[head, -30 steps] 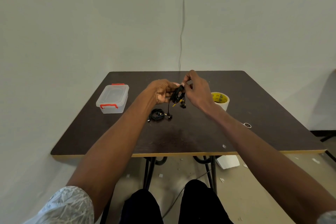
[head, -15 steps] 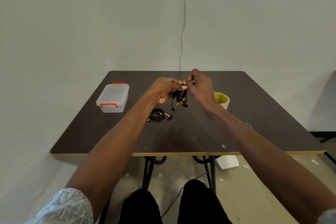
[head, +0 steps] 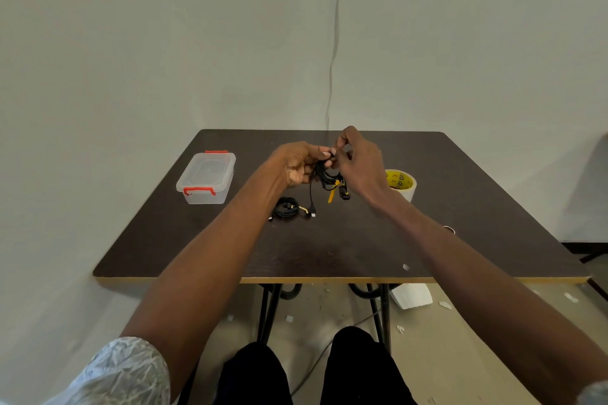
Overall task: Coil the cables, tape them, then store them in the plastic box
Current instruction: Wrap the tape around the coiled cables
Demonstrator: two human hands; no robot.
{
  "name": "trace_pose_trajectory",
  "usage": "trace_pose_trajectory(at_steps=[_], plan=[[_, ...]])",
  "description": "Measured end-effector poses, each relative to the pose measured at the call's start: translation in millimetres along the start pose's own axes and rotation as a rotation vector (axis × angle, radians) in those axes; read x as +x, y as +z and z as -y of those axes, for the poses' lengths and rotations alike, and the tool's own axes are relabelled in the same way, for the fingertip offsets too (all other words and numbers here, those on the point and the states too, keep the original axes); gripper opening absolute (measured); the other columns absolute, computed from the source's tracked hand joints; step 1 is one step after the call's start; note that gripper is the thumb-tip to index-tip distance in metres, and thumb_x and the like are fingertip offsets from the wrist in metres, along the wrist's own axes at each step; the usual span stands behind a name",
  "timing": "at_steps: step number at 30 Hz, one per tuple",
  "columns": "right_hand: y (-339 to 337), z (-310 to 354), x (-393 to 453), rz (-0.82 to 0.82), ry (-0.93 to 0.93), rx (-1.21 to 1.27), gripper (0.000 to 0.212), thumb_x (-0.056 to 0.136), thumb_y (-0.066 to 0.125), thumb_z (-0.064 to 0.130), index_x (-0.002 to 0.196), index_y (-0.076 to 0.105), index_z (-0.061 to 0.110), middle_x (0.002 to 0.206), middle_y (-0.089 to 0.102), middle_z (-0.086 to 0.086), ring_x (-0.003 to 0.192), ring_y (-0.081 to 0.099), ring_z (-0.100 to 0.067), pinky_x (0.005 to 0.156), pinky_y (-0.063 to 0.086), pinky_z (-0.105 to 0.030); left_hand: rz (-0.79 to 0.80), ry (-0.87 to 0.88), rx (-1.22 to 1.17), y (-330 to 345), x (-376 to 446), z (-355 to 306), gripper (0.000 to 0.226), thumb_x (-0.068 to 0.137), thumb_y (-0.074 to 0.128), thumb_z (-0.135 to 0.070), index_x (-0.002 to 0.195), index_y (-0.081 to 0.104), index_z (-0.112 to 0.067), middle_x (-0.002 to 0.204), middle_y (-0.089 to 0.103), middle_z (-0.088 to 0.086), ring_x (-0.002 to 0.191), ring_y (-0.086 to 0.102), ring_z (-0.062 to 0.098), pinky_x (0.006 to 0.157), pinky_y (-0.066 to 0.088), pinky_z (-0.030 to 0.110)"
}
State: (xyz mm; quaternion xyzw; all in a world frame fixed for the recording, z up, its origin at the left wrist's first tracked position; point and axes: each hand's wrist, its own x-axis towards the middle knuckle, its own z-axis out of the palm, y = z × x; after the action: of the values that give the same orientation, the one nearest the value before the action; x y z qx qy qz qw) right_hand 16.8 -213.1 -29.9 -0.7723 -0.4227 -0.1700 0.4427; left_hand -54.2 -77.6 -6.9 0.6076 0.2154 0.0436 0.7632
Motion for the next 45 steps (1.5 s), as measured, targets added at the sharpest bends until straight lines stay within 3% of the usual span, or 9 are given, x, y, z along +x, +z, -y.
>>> trace_pose_trajectory(at_steps=[6,15,22,24,26,29,31,35,45], plan=[[-0.1,0.7,-4.6,0.037,-0.104,-0.104,0.01,0.091,0.044,0.0,0.096,0.049,0.007,0.081,0.063,-0.009,0.063,0.057,-0.026,0.055,0.042,-0.032,0.051,-0.111,-0.047,-4.2,-1.5,-6.7,0.012,0.089,0.059,-0.001,0.091,0.069,-0.007,0.069,0.072,0.002,0.058,0.067,0.008,0.066,0.051,0.028],[-8.5,-6.5,-5.8,-0.075,-0.428,-0.328,0.014,0.075,0.062,0.003,0.086,0.062,0.011,0.075,0.065,-0.003,0.071,0.057,-0.023,0.07,0.029,-0.03,0.083,-0.138,-0.136,-14.2,-4.1,-9.8,0.01,0.088,0.061,-0.005,0.095,0.068,-0.005,0.077,0.073,0.008,0.061,0.067,0.011,0.068,0.049,0.029],[-11.2,-15.1,-14.7,-0.001,-0.636,-0.442,0.015,0.077,0.052,0.011,0.085,0.063,0.007,0.086,0.071,-0.009,0.089,0.065,-0.027,0.081,0.043,-0.036,0.065,-0.144,-0.154,-9.7,-0.8,-4.2,0.01,0.086,0.059,0.005,0.091,0.066,0.0,0.074,0.07,0.009,0.056,0.066,0.012,0.072,0.05,0.031],[-10.3,-10.3,-19.7,-0.004,-0.457,-0.259,0.014,0.08,0.051,0.007,0.085,0.064,0.006,0.08,0.07,-0.008,0.075,0.065,-0.026,0.072,0.05,-0.035,0.064,-0.156,-0.162,-7.5,2.1,1.5,0.011,0.085,0.059,0.005,0.09,0.067,0.0,0.072,0.07,0.008,0.056,0.065,0.011,0.077,0.049,0.03],[-9.5,-3.7,-19.3,-0.031,-0.046,0.116,0.013,0.087,0.054,0.004,0.084,0.064,0.011,0.078,0.072,-0.004,0.071,0.068,-0.021,0.065,0.055,-0.033,0.067,-0.158,-0.134,-6.5,4.1,6.9,0.011,0.085,0.06,0.003,0.089,0.069,-0.002,0.072,0.07,0.005,0.055,0.064,0.01,0.076,0.047,0.029],[-11.9,-5.2,-6.8,-0.076,0.362,0.495,0.007,0.086,0.06,0.012,0.084,0.062,0.018,0.087,0.071,-0.001,0.086,0.068,-0.017,0.082,0.053,-0.031,0.055,-0.129,-0.086,-5.2,4.0,11.3,0.01,0.086,0.061,0.003,0.086,0.068,-0.004,0.074,0.069,0.005,0.053,0.063,0.009,0.065,0.05,0.025],[-17.4,-9.7,0.0,0.09,0.494,0.625,0.011,0.086,0.069,0.02,0.094,0.062,0.016,0.095,0.067,-0.002,0.086,0.062,-0.015,0.081,0.049,-0.033,0.045,-0.095,-0.096,-1.5,2.1,11.9,0.01,0.086,0.061,0.006,0.09,0.064,-0.003,0.069,0.069,0.006,0.052,0.063,0.01,0.059,0.053,0.024],[-19.8,-20.1,-2.1,0.457,0.606,0.81,0.029,0.088,0.069,0.012,0.114,0.065,0.0,0.105,0.07,-0.019,0.092,0.067,-0.027,0.082,0.048,-0.037,-0.027,-0.017,-0.231,4.8,1.0,9.1,0.024,0.085,0.053,0.017,0.101,0.049,-0.001,0.075,0.066,0.015,0.048,0.061,0.015,0.049,0.055,0.024],[-2.1,-24.4,-13.5,0.413,0.762,0.835,0.024,0.09,0.066,0.011,0.111,0.065,-0.001,0.089,0.073,-0.014,0.076,0.071,-0.025,0.066,0.053,-0.032,-0.127,-0.034,-0.25,2.0,18.7,24.4,0.041,0.091,0.046,0.013,0.13,0.041,0.002,0.061,0.068,0.011,0.041,0.057,0.008,0.048,0.057,0.026]])
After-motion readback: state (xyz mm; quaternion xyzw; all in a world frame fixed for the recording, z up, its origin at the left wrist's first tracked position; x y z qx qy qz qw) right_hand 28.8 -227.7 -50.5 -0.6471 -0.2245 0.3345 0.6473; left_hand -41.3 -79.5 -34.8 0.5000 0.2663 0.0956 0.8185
